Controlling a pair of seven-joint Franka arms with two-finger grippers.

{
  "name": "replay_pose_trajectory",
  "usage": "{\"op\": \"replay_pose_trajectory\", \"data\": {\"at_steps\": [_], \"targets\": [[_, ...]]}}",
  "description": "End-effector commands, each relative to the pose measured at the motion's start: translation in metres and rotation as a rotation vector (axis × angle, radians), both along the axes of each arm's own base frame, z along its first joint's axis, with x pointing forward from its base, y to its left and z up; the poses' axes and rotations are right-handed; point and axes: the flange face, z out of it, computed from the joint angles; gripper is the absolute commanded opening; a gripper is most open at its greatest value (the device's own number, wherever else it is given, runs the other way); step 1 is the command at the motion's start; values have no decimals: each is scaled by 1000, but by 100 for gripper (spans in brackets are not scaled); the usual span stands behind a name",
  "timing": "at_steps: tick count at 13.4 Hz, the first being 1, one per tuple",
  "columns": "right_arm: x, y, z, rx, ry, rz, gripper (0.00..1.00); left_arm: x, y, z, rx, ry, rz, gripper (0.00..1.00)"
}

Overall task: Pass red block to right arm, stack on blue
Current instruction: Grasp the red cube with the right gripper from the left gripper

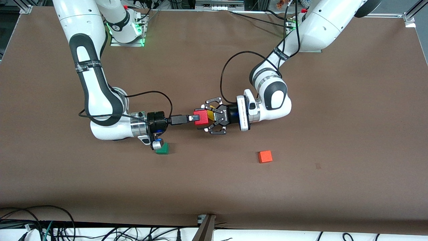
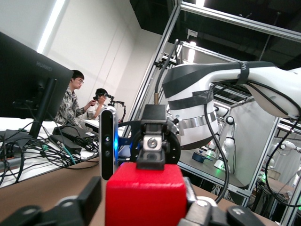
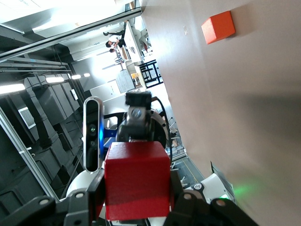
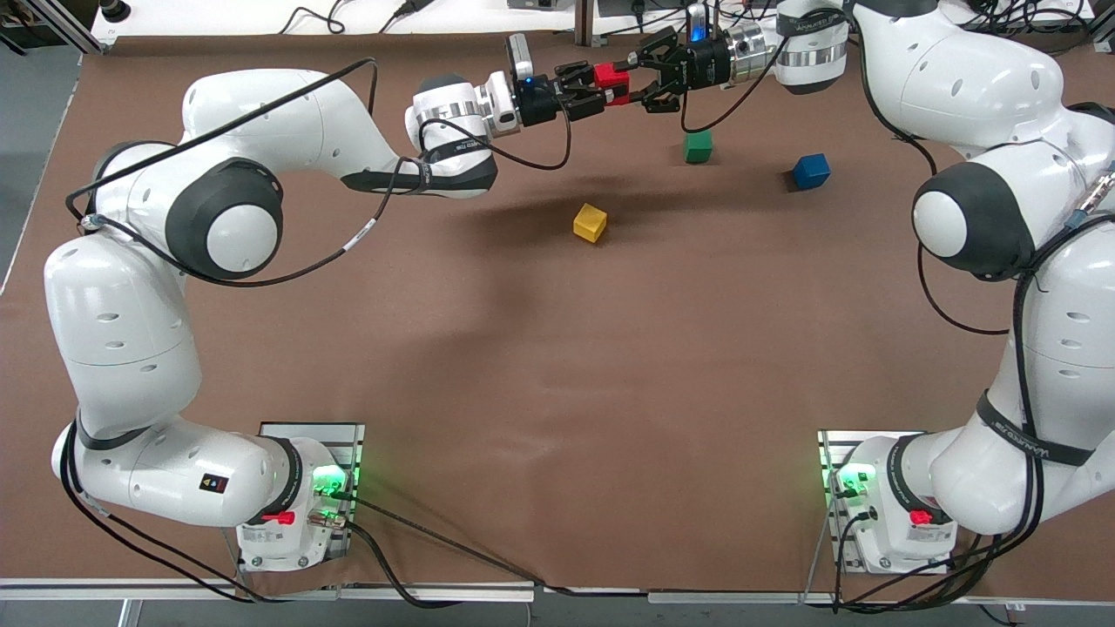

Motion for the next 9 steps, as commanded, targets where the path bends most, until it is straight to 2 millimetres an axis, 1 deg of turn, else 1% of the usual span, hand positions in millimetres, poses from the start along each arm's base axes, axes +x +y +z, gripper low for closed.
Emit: {"op": "replay_pose_trajectory", "data": {"at_steps": [1,3,4,6,7,8,9], "targets": [[-6,0,10,24,-14,-18,12,-1,0,1,-10,-4,28,100],[-5,-3,11,16,-21,-17,12,-5,-3,0,-20,3,15,100],[-4,-5,11,9,-25,-15,12,-10,-3,-4,-23,19,6,100],[-2,-15,9,-30,-42,-4,12,-11,3,-2,-30,68,2,100],[-1,-18,8,-47,-53,4,12,-11,3,11,-39,79,-5,100],[2,-27,8,-67,-60,1,12,-11,4,16,-44,107,-12,100],[7,-41,8,-100,-76,2,12,-8,8,25,-52,125,-12,100]]}}
